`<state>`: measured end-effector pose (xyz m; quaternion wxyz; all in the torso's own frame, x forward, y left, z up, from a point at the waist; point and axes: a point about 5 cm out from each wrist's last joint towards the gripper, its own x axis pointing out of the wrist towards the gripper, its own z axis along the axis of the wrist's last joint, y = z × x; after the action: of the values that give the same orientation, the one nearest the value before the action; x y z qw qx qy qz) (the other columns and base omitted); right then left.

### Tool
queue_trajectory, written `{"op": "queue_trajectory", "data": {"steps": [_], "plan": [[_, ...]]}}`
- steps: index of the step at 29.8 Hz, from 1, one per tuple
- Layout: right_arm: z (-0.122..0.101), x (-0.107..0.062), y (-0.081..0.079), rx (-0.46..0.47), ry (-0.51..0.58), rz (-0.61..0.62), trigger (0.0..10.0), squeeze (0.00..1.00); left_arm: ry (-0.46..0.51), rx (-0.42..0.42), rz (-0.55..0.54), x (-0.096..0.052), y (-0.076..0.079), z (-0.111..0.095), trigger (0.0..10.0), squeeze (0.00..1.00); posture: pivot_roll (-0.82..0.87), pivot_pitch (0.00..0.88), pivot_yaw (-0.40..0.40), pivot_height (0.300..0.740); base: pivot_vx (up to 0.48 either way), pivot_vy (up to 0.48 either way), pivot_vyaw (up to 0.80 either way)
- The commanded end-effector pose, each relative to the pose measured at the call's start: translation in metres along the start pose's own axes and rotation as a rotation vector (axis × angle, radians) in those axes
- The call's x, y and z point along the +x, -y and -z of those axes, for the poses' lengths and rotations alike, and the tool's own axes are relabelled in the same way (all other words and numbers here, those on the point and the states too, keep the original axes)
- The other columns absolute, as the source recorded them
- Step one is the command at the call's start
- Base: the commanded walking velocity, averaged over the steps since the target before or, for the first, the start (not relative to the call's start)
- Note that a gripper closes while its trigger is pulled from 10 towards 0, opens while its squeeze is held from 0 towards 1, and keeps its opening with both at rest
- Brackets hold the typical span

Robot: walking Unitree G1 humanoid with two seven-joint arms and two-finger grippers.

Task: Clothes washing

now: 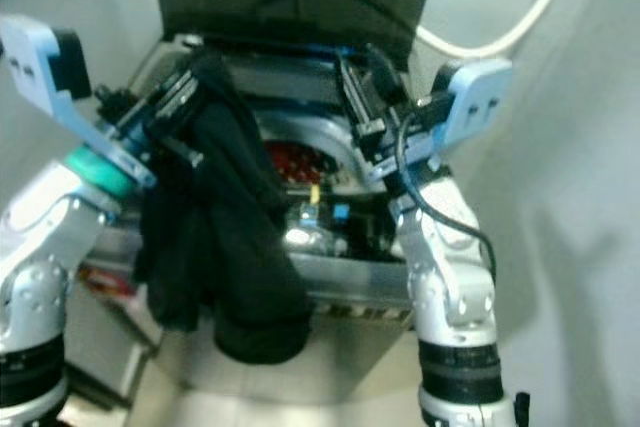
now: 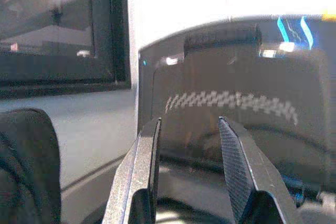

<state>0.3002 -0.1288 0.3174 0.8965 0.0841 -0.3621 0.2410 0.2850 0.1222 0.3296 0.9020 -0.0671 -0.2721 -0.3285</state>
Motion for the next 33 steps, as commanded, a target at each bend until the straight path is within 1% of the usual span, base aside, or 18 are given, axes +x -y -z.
{"op": "queue_trajectory", "data": {"steps": [1, 6, 22, 26, 32, 33], "plan": [[-0.001, -0.002, 0.007, 0.021, 0.007, 0.051, 10.0, 0.00, 0.006, 0.006, -0.011, 0.000, -0.001, -0.001, 10.0, 0.00, -0.03, 0.047, 0.028, 0.740, 0.000, 0.000, -0.80], [0.002, -0.004, 0.015, 0.034, -0.001, 0.111, 10.0, 0.00, -0.003, 0.008, -0.024, -0.001, -0.002, 0.000, 10.0, 0.00, -0.03, 0.047, 0.028, 0.740, 0.000, 0.000, -0.80], [0.002, -0.006, 0.022, 0.050, 0.004, 0.175, 10.0, 0.00, -0.001, 0.009, -0.065, 0.000, -0.007, 0.000, 10.0, 0.00, -0.03, 0.057, 0.030, 0.740, 0.000, 0.000, -0.80], [0.004, -0.006, 0.023, 0.044, 0.000, 0.183, 10.0, 0.00, 0.001, 0.009, -0.083, 0.001, -0.010, 0.000, 10.0, 0.00, -0.02, 0.057, 0.029, 0.740, 0.000, 0.470, 0.00], [0.007, -0.005, 0.020, 0.040, -0.008, 0.172, 10.0, 0.00, 0.004, 0.015, -0.092, 0.001, -0.011, -0.001, 10.0, 0.00, -0.02, 0.057, 0.029, 0.740, 0.000, 0.480, 0.00], [0.007, -0.005, 0.020, 0.041, -0.009, 0.170, 10.0, 0.00, 0.003, 0.024, -0.100, 0.001, -0.012, -0.001, 10.0, 0.00, -0.02, 0.057, 0.029, 0.740, 0.000, 0.000, 0.00]]}}
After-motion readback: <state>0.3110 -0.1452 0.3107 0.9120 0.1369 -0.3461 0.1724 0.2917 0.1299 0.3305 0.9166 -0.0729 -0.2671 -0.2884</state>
